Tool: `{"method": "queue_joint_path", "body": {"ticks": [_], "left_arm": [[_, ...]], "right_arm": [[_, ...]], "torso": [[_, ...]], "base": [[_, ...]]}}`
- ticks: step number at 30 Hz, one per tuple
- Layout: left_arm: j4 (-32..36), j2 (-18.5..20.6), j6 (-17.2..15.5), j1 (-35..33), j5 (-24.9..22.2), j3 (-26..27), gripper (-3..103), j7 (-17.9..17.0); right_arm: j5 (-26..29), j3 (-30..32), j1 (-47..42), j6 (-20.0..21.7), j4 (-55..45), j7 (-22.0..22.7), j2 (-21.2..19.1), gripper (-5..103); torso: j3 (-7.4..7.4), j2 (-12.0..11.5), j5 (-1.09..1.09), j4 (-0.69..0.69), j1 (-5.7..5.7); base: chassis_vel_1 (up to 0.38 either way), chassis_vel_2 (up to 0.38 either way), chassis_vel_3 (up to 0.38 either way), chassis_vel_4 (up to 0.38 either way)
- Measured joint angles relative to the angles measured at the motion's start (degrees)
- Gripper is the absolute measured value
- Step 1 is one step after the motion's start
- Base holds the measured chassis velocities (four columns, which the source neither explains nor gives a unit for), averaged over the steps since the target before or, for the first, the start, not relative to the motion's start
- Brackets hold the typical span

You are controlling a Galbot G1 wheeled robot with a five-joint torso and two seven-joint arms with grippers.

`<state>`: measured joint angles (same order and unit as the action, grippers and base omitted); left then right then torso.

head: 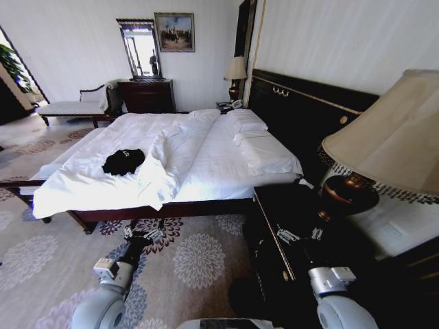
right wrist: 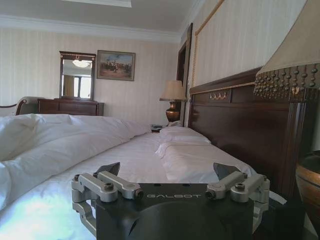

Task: Fold the clothes on the bed.

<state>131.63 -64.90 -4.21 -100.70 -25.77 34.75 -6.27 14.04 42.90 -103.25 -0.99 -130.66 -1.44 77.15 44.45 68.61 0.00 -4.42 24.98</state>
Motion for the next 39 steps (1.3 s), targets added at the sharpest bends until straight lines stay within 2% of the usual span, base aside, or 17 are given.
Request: {"method": "queue_joint_path", "body": {"ticks": [39], "left_arm": [[0.20, 0.13, -0.17, 0.30, 0.20, -1.21, 100, -0.54]], "right_arm": [[-0.60, -0.09, -0.26, 1.44, 0.08, 0.17, 0.47, 100]], "torso": [[0.00, 0.00, 0.00, 0.01, 0.01]], "base": [[-0.082, 0.080, 0.078, -0.084]]}}
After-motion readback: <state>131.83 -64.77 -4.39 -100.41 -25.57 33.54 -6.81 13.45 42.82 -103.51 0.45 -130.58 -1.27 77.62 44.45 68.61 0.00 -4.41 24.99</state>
